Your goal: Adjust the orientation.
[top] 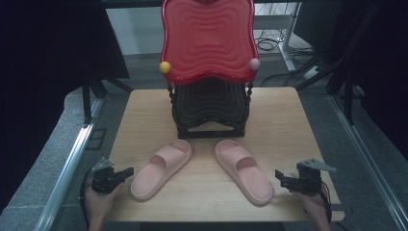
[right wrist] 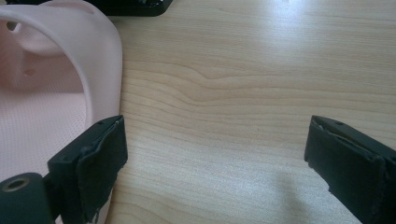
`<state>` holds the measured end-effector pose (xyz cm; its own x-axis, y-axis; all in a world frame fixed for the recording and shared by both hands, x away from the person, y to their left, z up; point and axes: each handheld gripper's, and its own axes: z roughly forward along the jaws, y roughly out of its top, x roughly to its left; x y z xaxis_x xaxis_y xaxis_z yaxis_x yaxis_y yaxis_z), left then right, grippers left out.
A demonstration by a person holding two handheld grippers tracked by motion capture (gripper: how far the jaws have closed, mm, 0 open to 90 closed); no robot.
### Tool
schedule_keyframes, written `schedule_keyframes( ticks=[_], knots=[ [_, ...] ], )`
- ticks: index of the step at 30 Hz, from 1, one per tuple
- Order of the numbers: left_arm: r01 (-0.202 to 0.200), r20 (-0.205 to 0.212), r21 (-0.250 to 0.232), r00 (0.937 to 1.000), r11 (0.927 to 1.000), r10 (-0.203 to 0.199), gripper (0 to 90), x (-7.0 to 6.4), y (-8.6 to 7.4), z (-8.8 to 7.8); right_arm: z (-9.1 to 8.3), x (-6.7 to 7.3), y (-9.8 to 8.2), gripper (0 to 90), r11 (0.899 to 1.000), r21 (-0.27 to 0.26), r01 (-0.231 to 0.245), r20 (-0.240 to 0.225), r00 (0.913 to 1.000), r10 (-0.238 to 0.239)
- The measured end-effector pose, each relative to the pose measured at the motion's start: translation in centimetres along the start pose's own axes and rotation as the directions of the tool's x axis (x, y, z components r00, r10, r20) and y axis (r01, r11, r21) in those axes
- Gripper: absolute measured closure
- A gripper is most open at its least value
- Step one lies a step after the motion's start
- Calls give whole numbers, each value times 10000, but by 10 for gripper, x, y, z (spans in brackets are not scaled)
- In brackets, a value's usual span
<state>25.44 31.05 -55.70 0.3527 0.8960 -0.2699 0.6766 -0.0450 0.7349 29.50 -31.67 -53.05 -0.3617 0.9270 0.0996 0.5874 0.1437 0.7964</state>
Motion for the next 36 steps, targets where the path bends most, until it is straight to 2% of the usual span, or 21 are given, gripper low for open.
schedule_keyframes(
  ticks=[8, 13, 19, 25, 29, 30, 31, 32, 36],
  knots=[
    [-175, 140, 613, 9998, 9980, 166, 900, -3, -3, 10, 1, -1, -2, 59, 9999, 144, -10, 78, 10000, 9],
    [-605, 404, 1118, 9976, 9919, 562, 900, -13, -4, 18, -2, -1, -2, 60, 10000, 32, -14, 164, 9999, 14],
    [-1243, 729, 1474, 9907, 9812, 1146, 899, -31, -3, 23, -3, -1, -3, 60, 10000, 12, -5, 180, 9998, 5],
    [-1825, 1238, 1600, 9787, 9701, 1637, 899, -51, -1, 27, -4, -1, -3, 60, 10000, 18, -15, 175, 9998, 14],
    [-2263, 1628, 1678, 9663, 9595, 1994, 899, -66, 1, 31, -5, 0, -3, 60, 10000, 11, -12, 164, 9999, 12],
    [-2263, 1628, 1678, 9663, 9595, 1994, 899, -66, 1, 31, -5, 0, -3, 60, 10000, 13, -2, 159, 9999, 2],
    [-2422, 1855, 1662, 9597, 9559, 2109, 899, -75, 1, 35, -5, 0, -3, 61, 10000, 11, 1, 151, 9999, -1],
    [-2518, 1957, 1657, 9560, 9535, 2184, 899, -79, 2, 37, -5, 0, -3, 61, 10000, 6, -4, 139, 9999, 4],
    [-2768, 2165, 1518, 9460, 9489, 2413, 899, -93, 3, 46, -5, 3, -1, 64, 9998, -99, -179, 67, 9998, 179]
  ],
)
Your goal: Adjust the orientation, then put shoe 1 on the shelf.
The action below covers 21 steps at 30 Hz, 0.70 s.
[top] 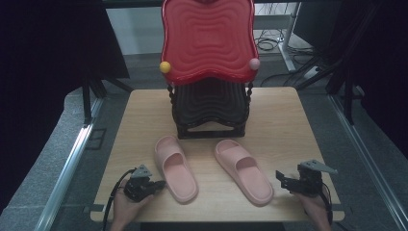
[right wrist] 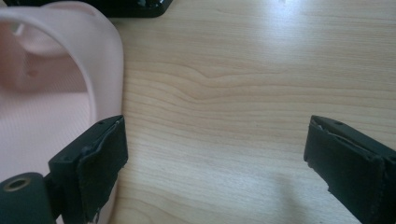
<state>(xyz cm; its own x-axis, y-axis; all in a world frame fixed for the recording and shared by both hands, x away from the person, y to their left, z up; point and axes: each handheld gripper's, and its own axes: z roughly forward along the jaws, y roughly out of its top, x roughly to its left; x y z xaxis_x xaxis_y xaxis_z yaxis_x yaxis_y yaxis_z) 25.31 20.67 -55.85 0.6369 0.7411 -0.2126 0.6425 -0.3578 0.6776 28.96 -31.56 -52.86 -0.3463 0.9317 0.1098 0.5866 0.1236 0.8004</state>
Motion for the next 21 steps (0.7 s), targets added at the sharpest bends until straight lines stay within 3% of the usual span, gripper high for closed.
schedule_keyframes(
  ticks=[4, 7, 10, 12, 16, 20, 21],
  knots=[
    [-120, -140, -203, 9998, 9997, 117, 899, -4, 2, 1, -2, 4, 2, 83, 10000, -75, 16, 122, 9999, -15],
    [155, -458, -863, 9988, 9962, -195, 883, 1, 0, -8, -4, 6, 3, 99, 9998, -147, 91, 115, 9999, -90],
    [519, -918, -1784, 9934, 9826, -691, 755, 10, -4, -20, -7, 9, 4, 112, 9993, -275, 245, 33, 9997, -245],
    [807, -1258, -2265, 9858, 9707, -1113, 652, 14, -6, -26, -9, 13, 6, 121, 9985, -395, 375, -28, 9993, -376],
    [1159, -1533, -2875, 9743, 9508, -1651, 517, 20, -8, -34, -19, 26, 9, 166, 9893, -1213, 812, 253, 9966, -787],
    [1271, -1603, -3069, 9700, 9432, -1829, 423, 21, -8, -36, -28, 37, 13, 218, 9809, -1605, 1095, 52, 9939, -1101],
    [1263, -1662, -3101, 9687, 9423, -1846, 407, 21, -8, -36, -33, 46, 16, 235, 9771, -1670, 1317, -299, 9899, -1385]
  ],
)
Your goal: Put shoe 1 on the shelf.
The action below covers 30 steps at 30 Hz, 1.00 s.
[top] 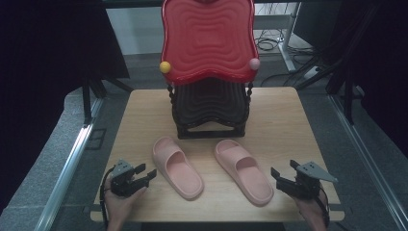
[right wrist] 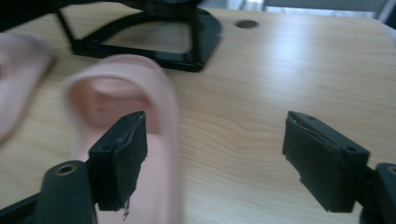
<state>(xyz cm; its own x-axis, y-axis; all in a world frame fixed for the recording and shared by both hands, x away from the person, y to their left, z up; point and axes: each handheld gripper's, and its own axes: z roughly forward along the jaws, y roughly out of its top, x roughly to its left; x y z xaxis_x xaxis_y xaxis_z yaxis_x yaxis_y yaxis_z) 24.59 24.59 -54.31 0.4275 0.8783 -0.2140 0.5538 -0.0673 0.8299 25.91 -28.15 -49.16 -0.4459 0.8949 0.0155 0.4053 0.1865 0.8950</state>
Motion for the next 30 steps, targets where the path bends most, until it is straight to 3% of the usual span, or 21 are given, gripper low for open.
schedule_keyframes(
  ticks=[5, 8, 13, 18, 22, 30],
  knots=[
    [33, -40, -29, 10000, 10000, -33, 368, 2, 0, -1, -2, 22, 9, 276, 9998, -1, 196, -806, 9966, -196],
    [161, -35, -24, 9999, 9999, -161, 352, 5, 0, -1, 2, 41, 14, 303, 9990, 72, 445, -1324, 9903, -432],
    [315, 31, -133, 9995, 9994, -315, 349, 7, 1, -2, 20, 81, 20, 368, 9935, 251, 1114, -2212, 9698, -1032],
    [373, 7, -158, 9993, 9992, -373, 346, 10, 1, -4, 55, 114, 25, 439, 9900, 692, 1227, -3010, 9487, -966],
    [445, -6, -178, 9990, 9989, -445, 346, 13, 1, -6, 83, 136, 29, 488, 9869, 927, 1319, -3351, 9375, -938],
    [447, 13, -133, 9990, 9989, -447, 344, 13, 1, -5, 122, 171, 38, 533, 9818, 1219, 1455, -3472, 9329, -952]
  ],
)
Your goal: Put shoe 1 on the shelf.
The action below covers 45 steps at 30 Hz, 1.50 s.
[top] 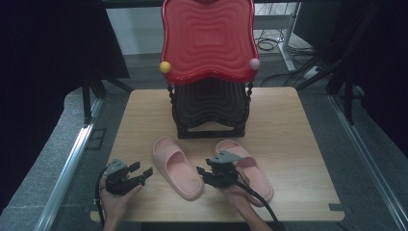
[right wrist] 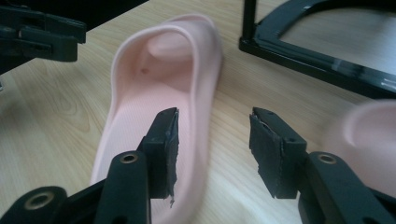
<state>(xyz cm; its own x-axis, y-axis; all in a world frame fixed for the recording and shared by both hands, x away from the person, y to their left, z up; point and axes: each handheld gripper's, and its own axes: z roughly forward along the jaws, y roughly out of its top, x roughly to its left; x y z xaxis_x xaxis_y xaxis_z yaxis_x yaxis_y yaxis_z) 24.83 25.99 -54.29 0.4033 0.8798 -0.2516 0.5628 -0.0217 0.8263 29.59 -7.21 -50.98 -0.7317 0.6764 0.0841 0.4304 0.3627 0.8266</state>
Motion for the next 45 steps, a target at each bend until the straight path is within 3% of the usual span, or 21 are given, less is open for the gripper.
schedule_keyframes(
  ticks=[7, 15, 24, 29, 34, 45],
  knots=[
    [-22, -24, 110, 10000, 9999, 22, 339, 1, 0, 1, 35, 11, 10, 598, 9999, 80, -87, -67, 9999, 88],
    [-30, -61, 145, 10000, 9999, 31, 336, 3, -1, 0, 72, 15, 20, 655, 9993, 272, -254, 157, 9996, 250],
    [-10, -117, 180, 9999, 9998, 12, 333, 5, -1, 0, 91, 12, 21, 770, 9976, 314, -614, 508, 9969, 598],
    [-24, -127, 217, 9999, 9998, 26, 331, 5, -1, 1, 92, 13, 21, 822, 9973, 186, -707, 621, 9957, 694],
    [26, -175, 157, 9998, 9999, -24, 331, 7, -1, -2, 82, 18, 21, 839, 9989, 97, -465, 755, 9961, 456],
    [97, -194, 134, 9998, 9999, -95, 330, 9, -1, -2, 23, 13, 27, 841, 9960, -830, -337, 674, 9970, 394]
  ],
)
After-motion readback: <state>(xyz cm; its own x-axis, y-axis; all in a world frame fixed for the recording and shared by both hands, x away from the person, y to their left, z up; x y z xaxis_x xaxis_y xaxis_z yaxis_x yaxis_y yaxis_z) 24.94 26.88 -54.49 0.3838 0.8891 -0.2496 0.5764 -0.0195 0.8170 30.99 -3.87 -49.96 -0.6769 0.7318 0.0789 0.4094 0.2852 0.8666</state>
